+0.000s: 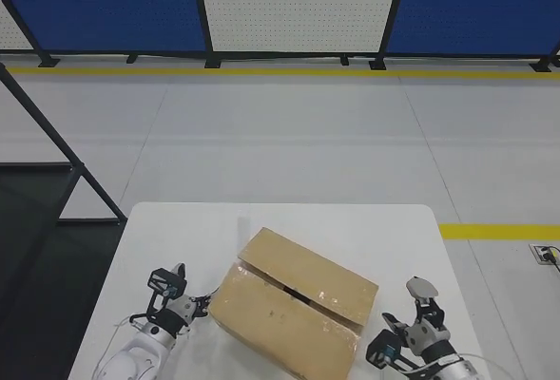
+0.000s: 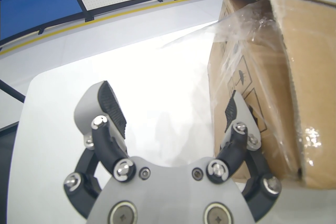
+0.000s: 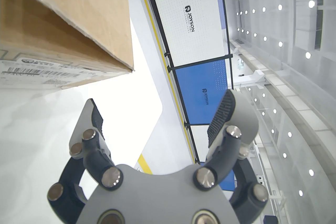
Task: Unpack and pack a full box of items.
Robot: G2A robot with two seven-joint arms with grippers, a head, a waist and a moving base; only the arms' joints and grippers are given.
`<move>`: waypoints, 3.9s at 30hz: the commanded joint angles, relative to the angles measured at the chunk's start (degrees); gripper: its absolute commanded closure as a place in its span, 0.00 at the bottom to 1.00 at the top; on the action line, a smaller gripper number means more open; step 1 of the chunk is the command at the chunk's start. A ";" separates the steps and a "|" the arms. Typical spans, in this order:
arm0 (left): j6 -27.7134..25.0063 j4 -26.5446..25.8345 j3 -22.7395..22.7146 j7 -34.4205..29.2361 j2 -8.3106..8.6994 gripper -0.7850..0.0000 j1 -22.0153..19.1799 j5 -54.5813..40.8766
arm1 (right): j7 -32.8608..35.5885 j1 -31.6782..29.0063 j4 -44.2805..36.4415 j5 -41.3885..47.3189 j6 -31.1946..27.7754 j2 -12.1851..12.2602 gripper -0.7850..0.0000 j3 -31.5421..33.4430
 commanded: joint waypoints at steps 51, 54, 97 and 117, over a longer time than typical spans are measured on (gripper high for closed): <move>-2.66 -1.08 3.36 2.79 0.47 0.00 1.71 5.00 | -28.18 -18.83 0.55 8.06 -1.40 1.30 0.00 3.10; -2.71 -0.87 3.35 2.83 0.49 0.00 1.52 4.95 | -25.91 -16.38 1.38 10.25 -1.74 1.09 0.00 1.77; 3.71 0.01 -1.28 2.31 0.73 0.00 1.73 0.76 | -12.48 4.53 11.27 17.15 -4.82 0.42 0.00 -5.51; 5.44 3.72 -4.32 2.63 1.13 0.00 -0.45 2.12 | -12.84 -2.92 3.50 11.66 5.26 1.02 0.00 0.05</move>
